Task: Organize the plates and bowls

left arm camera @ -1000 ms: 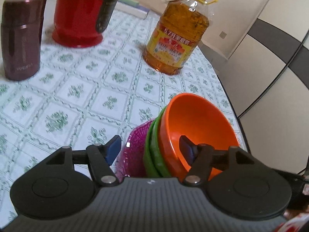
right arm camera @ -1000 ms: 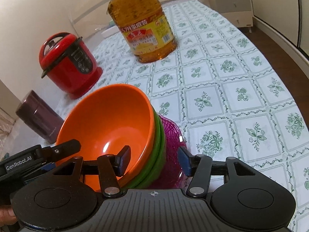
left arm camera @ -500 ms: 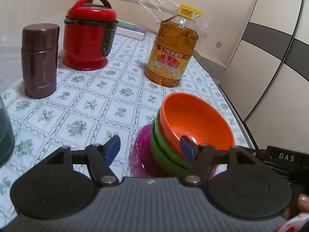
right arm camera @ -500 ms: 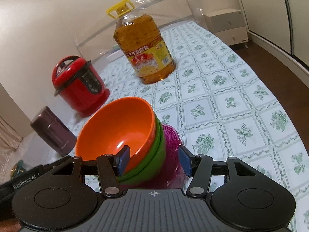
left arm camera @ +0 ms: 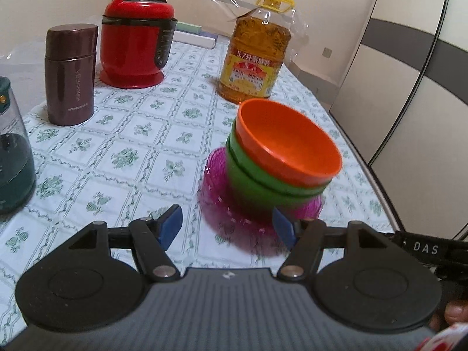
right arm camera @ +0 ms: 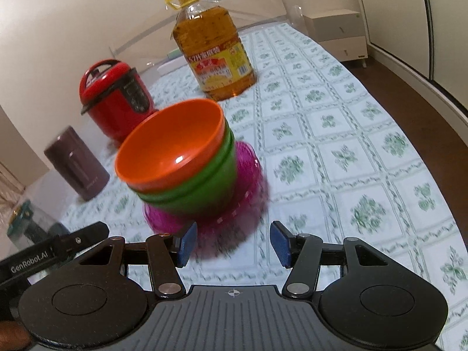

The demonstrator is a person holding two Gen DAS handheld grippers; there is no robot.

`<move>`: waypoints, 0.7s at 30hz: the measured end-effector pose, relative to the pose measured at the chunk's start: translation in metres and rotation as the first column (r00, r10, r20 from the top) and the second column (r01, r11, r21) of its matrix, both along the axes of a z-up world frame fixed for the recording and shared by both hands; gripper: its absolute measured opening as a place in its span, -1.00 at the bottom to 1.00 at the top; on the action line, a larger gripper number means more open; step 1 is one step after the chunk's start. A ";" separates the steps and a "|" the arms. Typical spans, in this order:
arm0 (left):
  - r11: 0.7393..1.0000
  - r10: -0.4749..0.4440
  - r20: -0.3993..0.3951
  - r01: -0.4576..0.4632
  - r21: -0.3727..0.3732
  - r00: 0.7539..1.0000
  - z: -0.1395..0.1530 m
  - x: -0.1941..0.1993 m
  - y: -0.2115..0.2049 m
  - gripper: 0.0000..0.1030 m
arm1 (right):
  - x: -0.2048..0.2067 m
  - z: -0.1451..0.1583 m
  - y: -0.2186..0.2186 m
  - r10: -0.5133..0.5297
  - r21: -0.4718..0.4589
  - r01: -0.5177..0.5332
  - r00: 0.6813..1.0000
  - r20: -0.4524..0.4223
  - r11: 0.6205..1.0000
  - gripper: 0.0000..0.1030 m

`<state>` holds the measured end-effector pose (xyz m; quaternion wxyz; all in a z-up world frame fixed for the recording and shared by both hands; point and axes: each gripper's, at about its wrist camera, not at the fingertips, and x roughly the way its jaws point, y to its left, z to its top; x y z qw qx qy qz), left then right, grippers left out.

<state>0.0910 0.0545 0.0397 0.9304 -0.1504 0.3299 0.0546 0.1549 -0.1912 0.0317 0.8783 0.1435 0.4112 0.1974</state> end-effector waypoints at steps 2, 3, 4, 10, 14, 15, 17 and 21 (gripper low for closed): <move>1.000 -0.008 -0.019 0.008 -0.002 1.000 -0.003 -0.004 -0.005 0.26 | -0.005 -0.003 0.000 0.011 -0.018 -0.011 1.000 -0.002 1.000 0.08; 1.000 -0.016 -0.024 0.016 -0.007 1.000 -0.004 -0.005 -0.006 0.26 | -0.007 -0.005 -0.001 0.013 -0.026 -0.013 1.000 -0.001 1.000 0.08; 1.000 -0.023 -0.029 0.023 -0.010 0.999 -0.005 -0.007 -0.009 0.26 | -0.010 -0.006 0.000 0.015 -0.039 -0.015 1.000 0.000 0.999 0.08; 0.999 -0.048 -0.049 0.048 0.000 0.998 -0.008 -0.018 -0.019 0.25 | -0.023 -0.011 0.001 0.033 -0.080 -0.034 0.999 -0.011 0.996 0.08; 0.998 -0.057 -0.065 0.057 0.000 0.996 -0.010 -0.025 -0.022 0.25 | -0.033 -0.012 0.002 0.055 -0.104 -0.055 0.998 -0.002 0.993 0.08; 0.998 -0.057 -0.071 0.058 0.004 0.996 -0.011 -0.026 -0.023 0.25 | -0.035 -0.012 0.003 0.061 -0.108 -0.060 0.998 0.001 0.992 0.08; 0.998 -0.057 -0.082 0.058 0.007 0.995 -0.012 -0.030 -0.025 0.24 | -0.039 -0.012 0.004 0.071 -0.119 -0.070 0.998 0.002 0.990 0.08; 0.998 -0.060 -0.095 0.060 0.000 0.994 -0.014 -0.037 -0.026 0.24 | -0.046 -0.013 0.004 0.080 -0.134 -0.079 0.997 0.003 0.988 0.08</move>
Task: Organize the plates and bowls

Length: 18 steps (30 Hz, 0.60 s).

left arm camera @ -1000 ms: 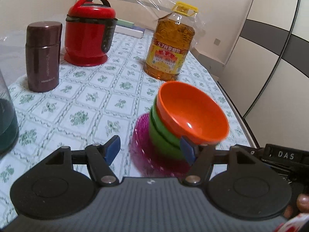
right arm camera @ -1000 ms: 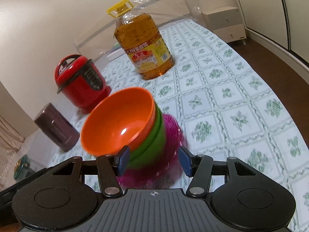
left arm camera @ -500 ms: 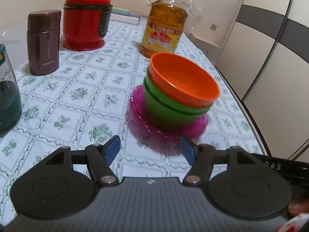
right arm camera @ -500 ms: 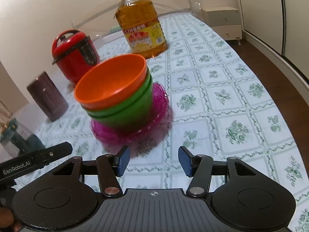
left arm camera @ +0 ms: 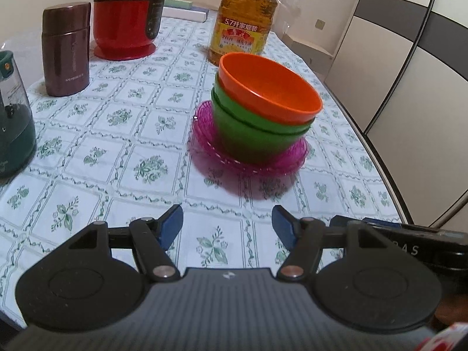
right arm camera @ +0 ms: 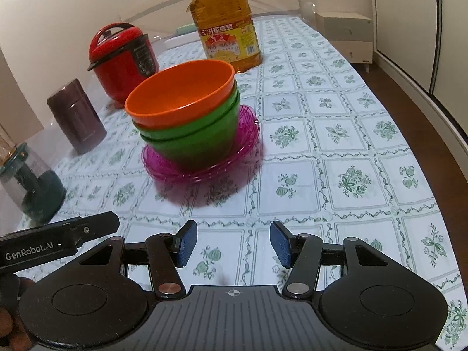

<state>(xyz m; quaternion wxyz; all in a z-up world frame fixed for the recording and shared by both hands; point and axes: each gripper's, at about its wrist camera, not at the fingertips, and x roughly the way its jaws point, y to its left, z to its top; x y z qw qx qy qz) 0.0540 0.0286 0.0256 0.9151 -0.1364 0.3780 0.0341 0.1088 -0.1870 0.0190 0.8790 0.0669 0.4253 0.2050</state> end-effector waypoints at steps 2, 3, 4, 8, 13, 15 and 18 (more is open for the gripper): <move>1.000 0.001 -0.001 -0.001 0.011 1.000 0.000 -0.003 -0.001 0.24 | -0.004 0.000 0.000 0.008 -0.007 -0.008 1.000 0.004 1.000 0.08; 1.000 0.000 -0.002 0.000 0.018 1.000 0.000 -0.005 -0.001 0.24 | -0.006 0.000 0.000 0.011 -0.009 -0.011 1.000 0.004 1.000 0.08; 1.000 -0.001 -0.005 0.001 0.024 1.000 0.000 -0.007 -0.002 0.24 | -0.007 0.000 0.000 0.012 -0.011 -0.012 1.000 0.003 1.000 0.08; 1.000 0.015 -0.023 -0.014 0.005 1.000 -0.004 -0.012 -0.002 0.24 | -0.012 0.000 -0.002 0.013 -0.015 -0.013 1.000 -0.004 1.000 0.08; 1.000 0.013 -0.051 -0.013 0.009 0.999 -0.009 -0.016 -0.005 0.24 | -0.015 -0.002 -0.001 0.018 -0.019 -0.018 1.000 -0.011 1.000 0.08; 1.000 0.011 -0.057 -0.011 0.006 0.998 -0.011 -0.016 -0.006 0.25 | -0.016 -0.002 -0.001 0.021 -0.024 -0.021 1.000 -0.008 0.999 0.08; 1.000 0.010 -0.058 -0.008 0.023 0.998 -0.012 -0.018 -0.010 0.25 | -0.019 0.000 0.000 0.025 -0.036 -0.025 1.000 0.006 0.999 0.08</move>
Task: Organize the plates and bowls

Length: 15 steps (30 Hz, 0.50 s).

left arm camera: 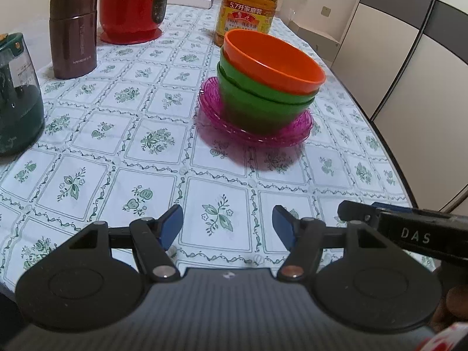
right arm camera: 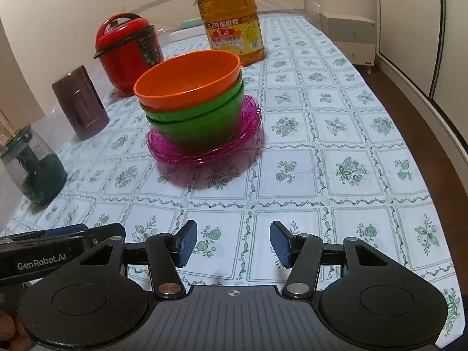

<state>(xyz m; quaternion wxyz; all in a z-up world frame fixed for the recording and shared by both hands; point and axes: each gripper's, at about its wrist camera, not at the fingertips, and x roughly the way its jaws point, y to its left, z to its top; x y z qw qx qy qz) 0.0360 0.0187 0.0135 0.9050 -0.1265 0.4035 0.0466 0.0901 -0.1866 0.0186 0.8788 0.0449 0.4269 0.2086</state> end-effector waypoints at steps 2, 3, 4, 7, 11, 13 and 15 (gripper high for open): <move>1.000 0.000 -0.005 0.000 -0.003 1.000 -0.001 0.000 -0.001 0.26 | -0.001 0.001 0.000 0.004 -0.002 -0.004 1.000 0.006 1.000 0.08; 1.000 0.000 -0.006 -0.001 -0.007 1.000 -0.001 0.000 -0.001 0.26 | -0.002 0.001 0.000 0.006 -0.003 -0.006 1.000 0.007 1.000 0.08; 1.000 0.000 -0.007 0.000 -0.010 1.000 -0.001 0.000 -0.001 0.26 | -0.002 0.001 -0.001 0.007 -0.004 -0.007 1.000 0.008 1.000 0.08; 1.000 -0.005 -0.007 0.005 -0.009 1.000 -0.002 0.000 -0.001 0.26 | -0.005 0.002 0.000 0.011 -0.009 -0.011 1.000 0.019 1.000 0.08; 1.000 -0.015 -0.004 0.015 -0.001 1.000 -0.002 0.000 -0.003 0.26 | -0.007 0.002 0.000 0.014 -0.012 -0.014 1.000 0.026 1.000 0.08; 1.000 -0.020 0.000 0.020 0.005 1.000 -0.002 0.000 -0.004 0.26 | -0.008 0.002 0.001 0.015 -0.015 -0.015 0.999 0.030 1.000 0.08; 1.000 -0.020 0.004 0.020 -0.001 1.000 -0.002 -0.001 -0.004 0.26 | -0.009 0.002 0.001 0.018 -0.018 -0.017 0.999 0.033 1.000 0.08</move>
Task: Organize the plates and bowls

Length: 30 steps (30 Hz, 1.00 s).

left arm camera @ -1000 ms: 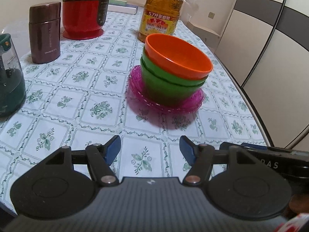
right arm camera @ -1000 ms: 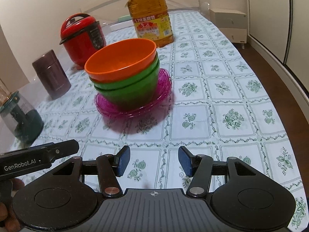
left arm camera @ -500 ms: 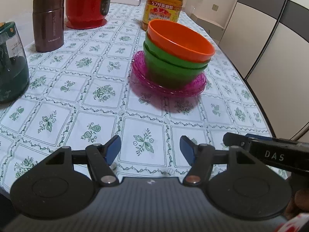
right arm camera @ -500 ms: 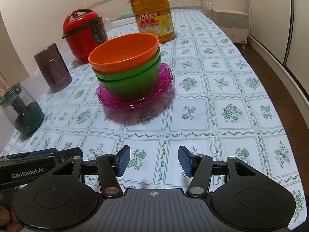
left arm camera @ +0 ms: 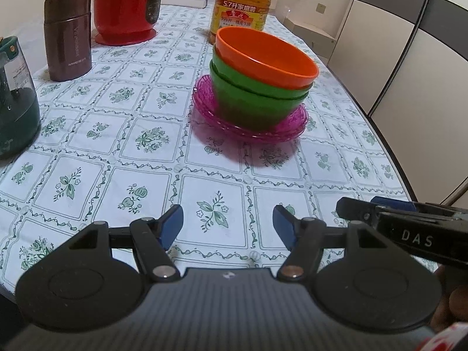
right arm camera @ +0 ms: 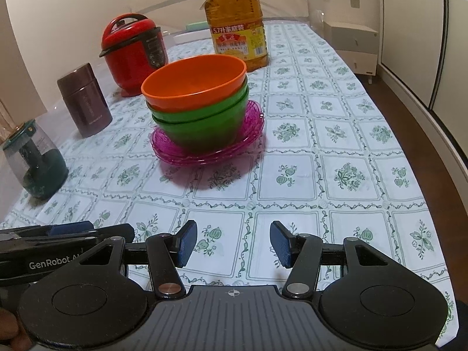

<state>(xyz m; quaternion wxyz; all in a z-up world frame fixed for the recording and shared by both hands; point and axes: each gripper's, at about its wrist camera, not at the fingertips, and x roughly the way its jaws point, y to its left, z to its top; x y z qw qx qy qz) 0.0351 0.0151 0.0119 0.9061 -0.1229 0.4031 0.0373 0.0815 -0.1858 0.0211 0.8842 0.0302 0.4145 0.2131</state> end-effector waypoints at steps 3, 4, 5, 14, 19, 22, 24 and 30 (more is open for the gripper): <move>1.000 0.001 0.004 -0.001 0.003 1.000 0.000 -0.001 0.000 0.26 | -0.001 0.000 0.001 0.005 -0.002 -0.005 1.000 0.001 1.000 0.08; 1.000 0.000 0.005 0.000 0.009 1.000 0.001 -0.001 0.000 0.26 | -0.001 -0.001 0.001 0.006 -0.001 -0.006 1.000 0.000 1.000 0.08; 1.000 0.000 0.007 0.000 0.016 1.000 0.001 -0.001 0.000 0.26 | -0.002 0.000 0.000 0.007 -0.002 -0.007 1.000 0.001 1.000 0.08; 0.999 -0.011 0.008 0.011 0.037 1.000 0.001 -0.002 -0.004 0.26 | -0.005 -0.001 0.001 0.009 -0.006 -0.008 1.000 0.007 1.000 0.08; 0.999 -0.011 0.008 0.011 0.036 1.000 0.002 -0.002 -0.004 0.26 | -0.004 -0.001 0.000 0.006 -0.006 -0.006 1.000 0.005 1.000 0.08; 0.999 -0.011 0.008 0.011 0.036 1.000 0.001 -0.002 -0.004 0.26 | -0.004 -0.001 -0.001 0.008 -0.005 -0.008 1.000 0.005 1.000 0.08; 0.999 -0.013 0.009 0.012 0.036 1.000 0.002 -0.003 -0.004 0.26 | -0.004 -0.001 -0.001 0.009 -0.006 -0.009 1.000 0.005 1.000 0.08; 0.999 -0.016 0.006 0.015 0.031 1.000 0.002 -0.003 -0.004 0.26 | -0.004 -0.001 0.000 0.007 -0.005 -0.007 1.000 0.006 1.000 0.08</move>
